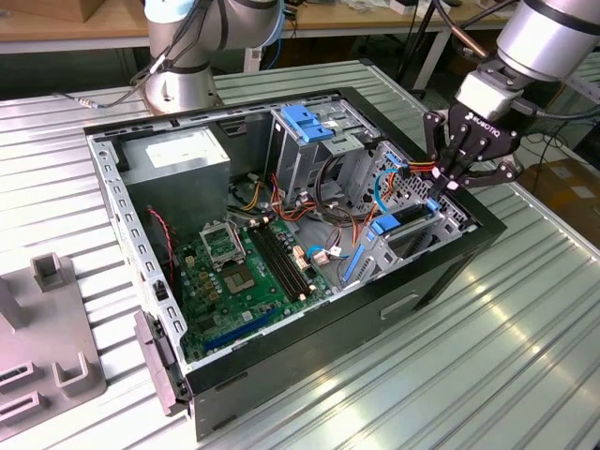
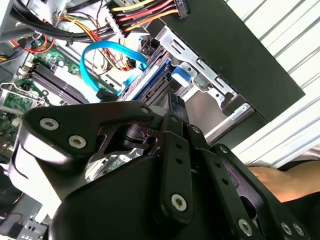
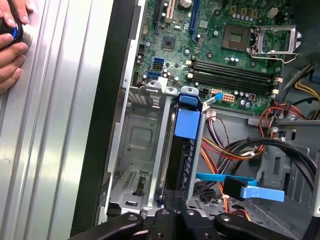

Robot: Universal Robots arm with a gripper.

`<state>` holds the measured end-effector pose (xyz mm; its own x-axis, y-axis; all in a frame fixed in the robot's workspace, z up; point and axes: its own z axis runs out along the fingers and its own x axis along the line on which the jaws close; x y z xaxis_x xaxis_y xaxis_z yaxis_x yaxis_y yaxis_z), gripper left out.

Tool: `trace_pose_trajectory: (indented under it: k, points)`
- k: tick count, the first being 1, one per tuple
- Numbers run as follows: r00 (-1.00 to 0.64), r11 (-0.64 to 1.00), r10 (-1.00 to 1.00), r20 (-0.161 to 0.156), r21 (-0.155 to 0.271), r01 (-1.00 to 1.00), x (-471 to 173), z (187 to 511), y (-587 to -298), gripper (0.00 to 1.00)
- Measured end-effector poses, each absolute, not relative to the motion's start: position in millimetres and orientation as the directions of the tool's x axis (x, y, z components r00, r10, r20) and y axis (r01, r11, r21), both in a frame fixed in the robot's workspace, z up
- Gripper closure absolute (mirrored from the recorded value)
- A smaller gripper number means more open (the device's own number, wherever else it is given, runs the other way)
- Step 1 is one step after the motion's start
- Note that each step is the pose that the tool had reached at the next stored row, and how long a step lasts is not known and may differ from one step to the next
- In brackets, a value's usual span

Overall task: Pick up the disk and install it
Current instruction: 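Insert the first disk wire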

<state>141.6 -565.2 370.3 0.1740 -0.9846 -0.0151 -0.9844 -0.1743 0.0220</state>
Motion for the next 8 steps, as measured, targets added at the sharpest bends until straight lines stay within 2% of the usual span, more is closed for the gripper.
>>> trace_pose_trajectory:
  k: [8]
  points:
    - [0.191, -0.192, -0.981, -0.016, 0.026, -0.981, 143, 389, -563, 0.9]
